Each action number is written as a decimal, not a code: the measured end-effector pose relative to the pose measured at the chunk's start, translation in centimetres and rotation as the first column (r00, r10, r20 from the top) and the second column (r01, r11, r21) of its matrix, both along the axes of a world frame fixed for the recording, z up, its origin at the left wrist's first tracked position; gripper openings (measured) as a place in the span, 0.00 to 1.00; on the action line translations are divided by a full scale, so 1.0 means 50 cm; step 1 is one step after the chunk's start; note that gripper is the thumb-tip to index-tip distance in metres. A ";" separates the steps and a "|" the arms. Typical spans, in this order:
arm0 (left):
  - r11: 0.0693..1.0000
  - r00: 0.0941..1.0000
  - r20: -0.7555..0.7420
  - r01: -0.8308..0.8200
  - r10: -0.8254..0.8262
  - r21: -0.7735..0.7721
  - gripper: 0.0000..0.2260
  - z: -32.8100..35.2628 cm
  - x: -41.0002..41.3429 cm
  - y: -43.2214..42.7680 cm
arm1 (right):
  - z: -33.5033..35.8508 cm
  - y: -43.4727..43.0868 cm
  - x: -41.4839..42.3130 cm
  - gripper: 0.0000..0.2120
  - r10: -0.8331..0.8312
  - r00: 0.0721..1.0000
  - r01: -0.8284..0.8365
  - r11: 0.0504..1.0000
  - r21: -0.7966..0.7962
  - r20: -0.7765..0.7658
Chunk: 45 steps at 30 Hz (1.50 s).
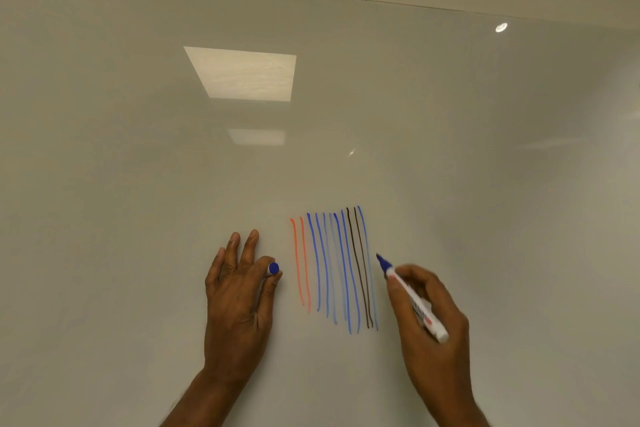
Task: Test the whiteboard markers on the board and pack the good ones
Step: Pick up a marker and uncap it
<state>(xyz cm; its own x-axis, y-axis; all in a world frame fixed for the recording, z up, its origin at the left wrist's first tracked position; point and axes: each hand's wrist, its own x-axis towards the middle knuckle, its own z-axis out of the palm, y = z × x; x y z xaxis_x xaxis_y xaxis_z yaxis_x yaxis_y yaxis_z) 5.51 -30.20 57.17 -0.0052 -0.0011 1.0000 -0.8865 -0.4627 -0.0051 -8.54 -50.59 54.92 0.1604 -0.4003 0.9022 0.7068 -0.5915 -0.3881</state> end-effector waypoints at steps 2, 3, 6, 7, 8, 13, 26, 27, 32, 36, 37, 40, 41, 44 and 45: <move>1.000 1.000 -0.003 -0.003 0.003 0.000 0.14 0.000 0.001 0.001 | 0.062 0.012 0.003 0.08 -0.003 0.999 0.005 0.999 -0.039 0.036; 1.000 1.000 -0.004 -0.005 0.005 0.001 0.14 0.000 0.002 0.000 | 0.086 0.013 0.011 0.07 -0.013 0.999 0.015 0.999 -0.043 0.042; 1.000 1.000 -0.008 -0.004 0.004 0.007 0.14 -0.001 0.004 0.000 | 0.130 0.005 0.040 0.09 -0.038 0.999 0.039 0.999 -0.036 0.025; 1.000 1.000 -0.010 -0.007 0.007 0.008 0.14 -0.001 0.005 0.000 | 0.137 0.002 0.047 0.10 -0.048 0.999 0.049 0.998 -0.039 0.019; 1.000 1.000 -0.010 -0.011 0.011 0.008 0.15 -0.002 0.006 0.000 | 0.139 0.000 0.051 0.10 -0.054 0.998 0.054 0.998 -0.040 0.014; 1.000 1.000 0.007 -0.019 0.019 0.005 0.14 -0.002 0.006 -0.001 | 0.092 -0.006 0.042 0.10 -0.078 0.997 0.079 0.996 -0.037 0.015; 0.996 0.990 -0.103 0.092 -0.092 -0.009 0.11 0.000 -0.016 0.007 | -0.171 -0.041 0.003 0.24 0.058 0.974 -0.023 0.987 0.159 -0.218; 0.988 0.973 -0.175 0.146 -0.153 -0.049 0.13 -0.002 -0.026 0.010 | -0.157 -0.017 -0.016 0.21 0.065 0.979 -0.030 0.983 0.179 -0.195; 0.836 0.739 -0.401 0.422 -0.541 -0.351 0.13 -0.018 -0.145 0.039 | -0.101 0.081 -0.092 0.11 0.237 0.957 -0.203 0.959 0.196 -0.169; 0.723 0.534 -0.494 0.429 -0.686 -0.541 0.09 -0.039 -0.204 0.078 | -0.101 0.161 -0.109 0.10 0.417 0.882 -0.389 0.907 0.160 -0.219; 0.670 0.461 -0.489 0.447 -0.740 -0.593 0.10 -0.044 -0.208 0.089 | -0.104 0.180 -0.107 0.12 0.451 0.860 -0.424 0.892 0.160 -0.239; 0.477 0.240 -0.414 0.504 -0.878 -0.720 0.11 -0.053 -0.226 0.122 | -0.110 0.240 -0.097 0.22 0.492 0.813 -0.462 0.871 0.168 -0.312; 0.437 0.187 -0.400 0.504 -0.897 -0.745 0.12 -0.057 -0.231 0.132 | -0.112 0.257 -0.094 0.24 0.496 0.802 -0.465 0.868 0.172 -0.332; 0.362 0.088 -0.369 0.497 -0.925 -0.788 0.14 -0.072 -0.244 0.160 | -0.116 0.303 -0.087 0.21 0.522 0.771 -0.489 0.852 0.187 -0.365; 0.351 0.070 -0.367 0.496 -0.928 -0.794 0.15 -0.076 -0.248 0.168 | -0.116 0.317 -0.085 0.20 0.536 0.760 -0.500 0.843 0.197 -0.368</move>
<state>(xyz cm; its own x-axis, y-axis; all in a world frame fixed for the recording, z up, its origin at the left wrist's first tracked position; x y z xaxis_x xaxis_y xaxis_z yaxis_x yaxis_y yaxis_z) -6.87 -21.80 53.35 0.8648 -0.1220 0.4871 -0.2956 0.6606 0.6901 -12.80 -34.75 49.11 0.6973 -0.2204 0.6820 0.6711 -0.1335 -0.7293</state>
